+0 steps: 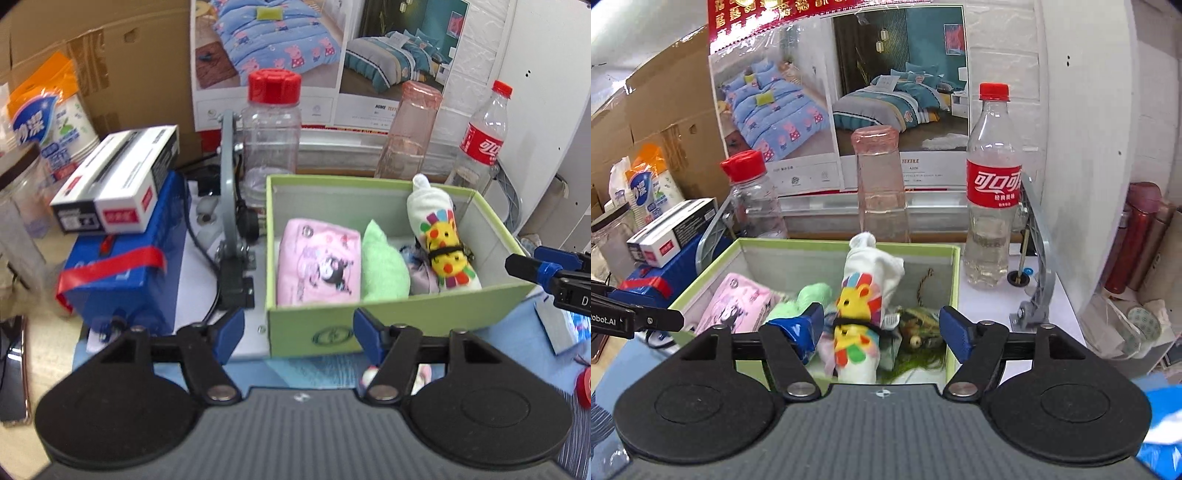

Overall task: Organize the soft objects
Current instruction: 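Carry the pouch and ornament over the green box and open both tools inside, then move the left tool to the clear zip bag while the right tool approaches the white sock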

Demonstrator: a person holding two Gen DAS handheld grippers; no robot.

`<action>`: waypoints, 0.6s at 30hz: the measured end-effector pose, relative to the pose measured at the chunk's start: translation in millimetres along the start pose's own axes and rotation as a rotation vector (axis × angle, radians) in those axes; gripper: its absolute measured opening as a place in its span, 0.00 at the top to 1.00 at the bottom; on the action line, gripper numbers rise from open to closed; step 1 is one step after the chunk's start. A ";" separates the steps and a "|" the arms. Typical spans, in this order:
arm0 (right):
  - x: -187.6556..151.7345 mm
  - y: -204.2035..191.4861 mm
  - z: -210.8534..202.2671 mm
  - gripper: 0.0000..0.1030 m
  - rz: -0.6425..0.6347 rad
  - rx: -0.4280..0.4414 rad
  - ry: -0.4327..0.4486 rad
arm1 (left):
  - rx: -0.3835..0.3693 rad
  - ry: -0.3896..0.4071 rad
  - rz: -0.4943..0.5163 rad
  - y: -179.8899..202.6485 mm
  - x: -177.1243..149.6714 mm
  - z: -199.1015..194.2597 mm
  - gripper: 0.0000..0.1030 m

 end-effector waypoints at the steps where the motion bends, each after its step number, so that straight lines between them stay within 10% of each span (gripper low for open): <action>1: -4.6 -0.6 -3.0 0.45 0.000 0.000 -0.010 | -0.001 -0.003 -0.002 -1.7 -6.3 -3.6 0.36; 18: -52.5 -110.8 45.4 0.43 -0.384 0.210 -0.495 | 0.056 -0.027 -0.016 -51.8 -54.1 -22.8 0.35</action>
Point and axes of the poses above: each gripper's, at about its wrist camera, not at the fingertips, and z roughly the way its jaws point, y to its right, x to its top, the point moved 9 cm from there along z, roughly the way its jaws point, and after that the axes turned 2 degrees about -z, right-handed, at the moved point
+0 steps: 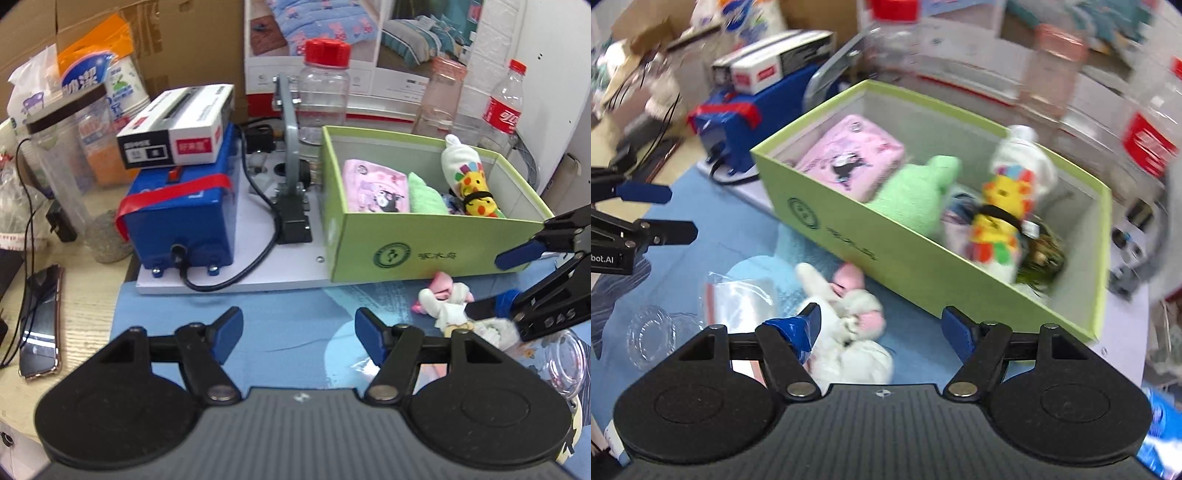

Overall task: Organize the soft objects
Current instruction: 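Move the left tool to the clear zip bag while the right tool approaches the white sock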

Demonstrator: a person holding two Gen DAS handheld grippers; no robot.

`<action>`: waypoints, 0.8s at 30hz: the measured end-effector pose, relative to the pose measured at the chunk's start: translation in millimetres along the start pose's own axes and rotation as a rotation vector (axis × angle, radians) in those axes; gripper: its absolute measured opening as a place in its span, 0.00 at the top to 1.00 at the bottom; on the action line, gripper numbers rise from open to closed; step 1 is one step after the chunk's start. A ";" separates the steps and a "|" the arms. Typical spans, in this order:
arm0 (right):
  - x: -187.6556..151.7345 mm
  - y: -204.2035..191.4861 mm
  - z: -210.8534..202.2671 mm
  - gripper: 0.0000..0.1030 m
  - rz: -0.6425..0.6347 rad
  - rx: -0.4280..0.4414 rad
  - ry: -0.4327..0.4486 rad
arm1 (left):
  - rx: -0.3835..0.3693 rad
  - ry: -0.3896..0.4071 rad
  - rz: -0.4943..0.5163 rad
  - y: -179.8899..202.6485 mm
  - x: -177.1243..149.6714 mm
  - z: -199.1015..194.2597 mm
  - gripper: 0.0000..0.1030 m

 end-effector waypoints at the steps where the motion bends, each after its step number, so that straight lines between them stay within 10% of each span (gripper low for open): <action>1: 2.9 -6.1 7.9 0.43 -0.022 0.005 -0.031 | 0.000 -0.002 -0.007 -4.0 -0.4 1.0 0.35; 11: 2.9 -25.8 60.3 0.43 -0.193 -0.074 -0.269 | 0.012 -0.010 -0.048 -29.4 -2.1 5.4 0.35; 24: -64.3 71.6 15.5 0.40 0.116 -0.209 -0.208 | -0.031 -0.002 0.018 10.8 -2.4 -4.8 0.34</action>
Point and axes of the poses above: each gripper's, at about its wrist camera, not at the fingertips, and z roughly the way its jaws point, y to its right, x to its top, the point moved 9 cm from there along z, roughly the way its jaws point, and after that the axes turned 2 degrees about -z, right-handed, at the moved point
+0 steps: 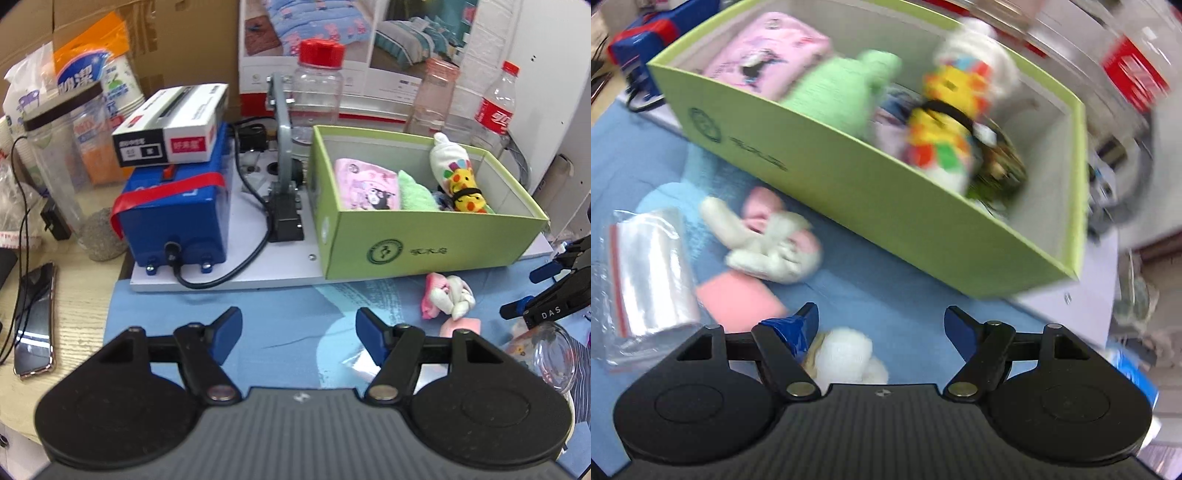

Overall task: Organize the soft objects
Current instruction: 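Move the left tool to the clear zip bag while the right tool approaches the white sock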

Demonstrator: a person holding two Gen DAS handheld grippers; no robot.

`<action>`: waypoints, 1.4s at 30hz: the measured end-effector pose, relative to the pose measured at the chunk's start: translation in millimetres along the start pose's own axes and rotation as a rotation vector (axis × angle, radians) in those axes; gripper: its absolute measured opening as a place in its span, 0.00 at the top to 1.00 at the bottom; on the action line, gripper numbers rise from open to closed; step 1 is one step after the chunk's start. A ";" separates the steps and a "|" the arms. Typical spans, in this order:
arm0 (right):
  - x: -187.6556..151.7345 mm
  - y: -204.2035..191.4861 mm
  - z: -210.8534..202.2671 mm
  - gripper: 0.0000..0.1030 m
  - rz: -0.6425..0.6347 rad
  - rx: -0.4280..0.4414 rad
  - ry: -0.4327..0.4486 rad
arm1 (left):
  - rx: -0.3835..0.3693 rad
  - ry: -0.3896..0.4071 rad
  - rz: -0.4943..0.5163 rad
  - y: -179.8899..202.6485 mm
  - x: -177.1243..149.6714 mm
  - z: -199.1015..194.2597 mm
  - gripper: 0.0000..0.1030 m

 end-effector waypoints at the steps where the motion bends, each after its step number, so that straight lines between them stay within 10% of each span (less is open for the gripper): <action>1: -8.7 7.3 1.0 0.40 0.011 -0.014 -0.001 | -0.001 -0.001 0.008 3.7 0.0 0.1 0.34; 5: -40.5 27.8 -1.0 0.40 0.087 -0.051 0.044 | -0.011 -0.018 0.042 20.2 0.7 3.1 0.34; 15: -96.9 36.4 -74.1 0.39 0.443 0.018 0.554 | -0.185 -0.271 0.351 82.8 -25.5 29.5 0.34; 30: -119.6 46.1 -98.1 0.38 0.633 0.120 0.705 | -0.147 -0.395 0.822 142.2 -57.5 50.6 0.34; 42: -97.7 52.2 -120.3 0.38 0.587 0.124 0.757 | -0.063 -0.482 0.637 116.7 -45.2 84.3 0.33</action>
Point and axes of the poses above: each gripper's, at about its wrist camera, not at the fingertips, and z roughly the way its jaws point, y to its right, x to its top, the point moved 9 cm from there along z, roughly the way its jaws point, and after that the axes turned 2 degrees about -z, right-handed, at the moved point
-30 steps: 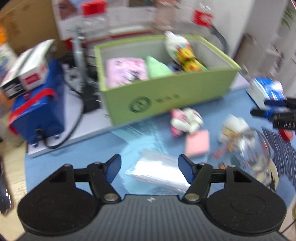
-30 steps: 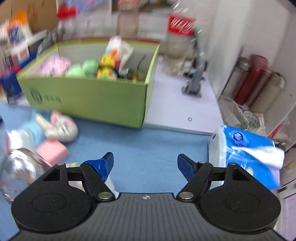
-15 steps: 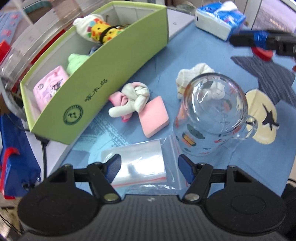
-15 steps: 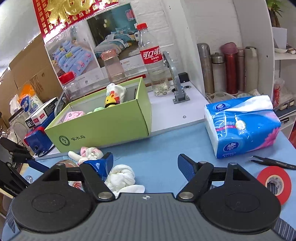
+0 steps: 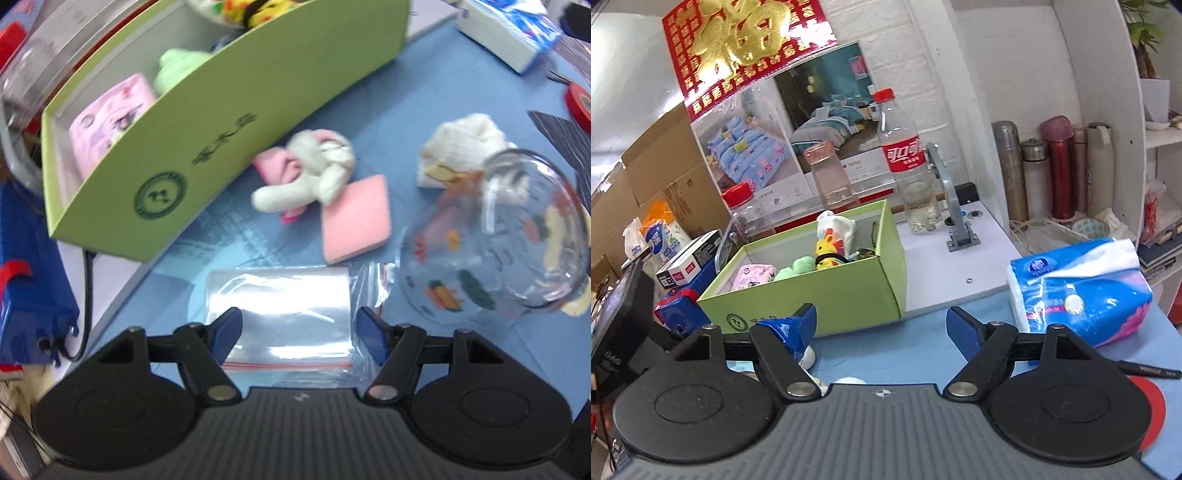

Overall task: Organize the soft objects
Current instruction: 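Move the left tool to the clear zip bag while the right tool approaches the white sock, then lower the left tool over the zip bag while the right tool lowers to the white sock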

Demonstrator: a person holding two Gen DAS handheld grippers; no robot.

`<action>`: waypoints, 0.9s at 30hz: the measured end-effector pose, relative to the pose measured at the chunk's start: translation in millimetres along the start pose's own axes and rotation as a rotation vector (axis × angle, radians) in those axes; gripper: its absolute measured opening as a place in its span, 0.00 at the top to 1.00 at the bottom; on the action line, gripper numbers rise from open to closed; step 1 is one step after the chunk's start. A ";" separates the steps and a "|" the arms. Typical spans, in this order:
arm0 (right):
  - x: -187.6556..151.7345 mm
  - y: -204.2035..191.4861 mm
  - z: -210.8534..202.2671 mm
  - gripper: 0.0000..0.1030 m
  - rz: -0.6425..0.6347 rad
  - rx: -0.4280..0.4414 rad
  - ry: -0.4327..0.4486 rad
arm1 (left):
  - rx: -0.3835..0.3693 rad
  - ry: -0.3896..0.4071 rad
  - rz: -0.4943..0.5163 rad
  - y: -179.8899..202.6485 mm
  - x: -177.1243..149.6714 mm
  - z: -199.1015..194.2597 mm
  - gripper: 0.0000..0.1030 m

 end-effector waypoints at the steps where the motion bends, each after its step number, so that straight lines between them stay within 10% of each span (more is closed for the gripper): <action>1: 1.0 -2.0 0.8 0.38 -0.007 0.002 -0.001 | 0.003 -0.004 -0.014 -3.4 0.0 0.8 0.33; 13: 3.0 -12.5 6.4 0.37 -0.023 0.027 -0.017 | 0.089 -0.033 -0.180 -78.9 -9.4 5.4 0.33; 27: -9.7 -17.5 18.5 0.37 -0.022 0.044 -0.072 | 0.042 -0.006 -0.454 -163.1 -109.1 -4.1 0.32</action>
Point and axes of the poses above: each gripper's, at about its wrist camera, not at the fingertips, and z roughly the way its jaws point, y to its right, x to its top, the point moved 9 cm from there along z, roughly the way its jaws point, and after that the axes turned 2 degrees about -z, right-handed, at the moved point
